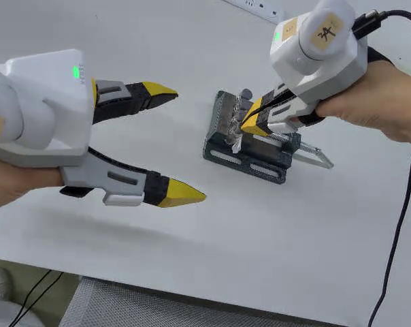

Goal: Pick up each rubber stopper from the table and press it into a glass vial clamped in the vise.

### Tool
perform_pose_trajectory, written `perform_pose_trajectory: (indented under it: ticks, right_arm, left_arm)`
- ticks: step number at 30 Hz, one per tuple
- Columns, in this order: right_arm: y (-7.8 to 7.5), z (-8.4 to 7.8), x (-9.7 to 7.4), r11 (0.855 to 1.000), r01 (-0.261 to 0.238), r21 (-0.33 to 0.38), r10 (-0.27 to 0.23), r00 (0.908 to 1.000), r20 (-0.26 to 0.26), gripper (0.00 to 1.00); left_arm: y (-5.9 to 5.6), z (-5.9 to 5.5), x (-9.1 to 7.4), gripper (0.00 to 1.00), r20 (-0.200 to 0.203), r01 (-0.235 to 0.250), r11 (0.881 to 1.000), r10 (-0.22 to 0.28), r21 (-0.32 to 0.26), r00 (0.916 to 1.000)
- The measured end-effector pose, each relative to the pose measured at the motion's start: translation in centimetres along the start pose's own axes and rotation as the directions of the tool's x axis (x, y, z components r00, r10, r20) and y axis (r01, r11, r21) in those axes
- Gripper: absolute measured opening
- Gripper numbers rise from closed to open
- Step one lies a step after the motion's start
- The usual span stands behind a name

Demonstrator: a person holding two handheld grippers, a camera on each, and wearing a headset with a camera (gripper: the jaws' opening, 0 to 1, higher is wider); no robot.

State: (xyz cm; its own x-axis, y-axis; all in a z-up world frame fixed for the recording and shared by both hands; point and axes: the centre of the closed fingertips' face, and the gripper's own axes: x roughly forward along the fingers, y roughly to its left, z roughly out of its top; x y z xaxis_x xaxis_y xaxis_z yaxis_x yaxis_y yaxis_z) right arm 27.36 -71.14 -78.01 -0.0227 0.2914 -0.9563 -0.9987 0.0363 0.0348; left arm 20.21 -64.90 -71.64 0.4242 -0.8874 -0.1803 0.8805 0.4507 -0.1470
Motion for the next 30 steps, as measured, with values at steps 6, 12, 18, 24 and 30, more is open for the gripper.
perform_pose_trajectory:
  ticks: [6,12,18,24,30]
  right_arm:
    - [0.22,0.13,0.02,1.000,-0.002,-0.009,0.002,1.0000,-0.010,0.00]
    - [0.20,0.10,0.08,1.000,-0.006,-0.006,0.005,0.9998,-0.021,0.00]
    - [0.05,0.03,0.17,1.000,-0.015,-0.006,0.014,0.9992,-0.038,0.00]
    - [-0.05,0.02,0.29,1.000,-0.015,-0.012,0.015,0.9983,-0.057,0.00]
    - [0.09,0.03,0.25,1.000,-0.005,-0.008,0.004,0.9971,-0.076,0.00]
  left_arm:
    - [0.04,0.01,0.11,0.83,0.001,0.003,1.000,-0.003,0.000,1.0000]
    - [0.09,0.07,0.23,0.83,0.005,0.005,1.000,-0.005,0.000,1.0000]
    - [0.12,0.05,0.38,0.83,0.009,0.006,1.000,-0.006,-0.002,0.9999]
    - [0.22,0.09,0.40,0.82,0.014,0.004,1.000,-0.004,-0.003,0.9999]
    - [0.29,0.10,0.39,0.82,0.020,0.001,1.000,-0.001,-0.008,0.9998]
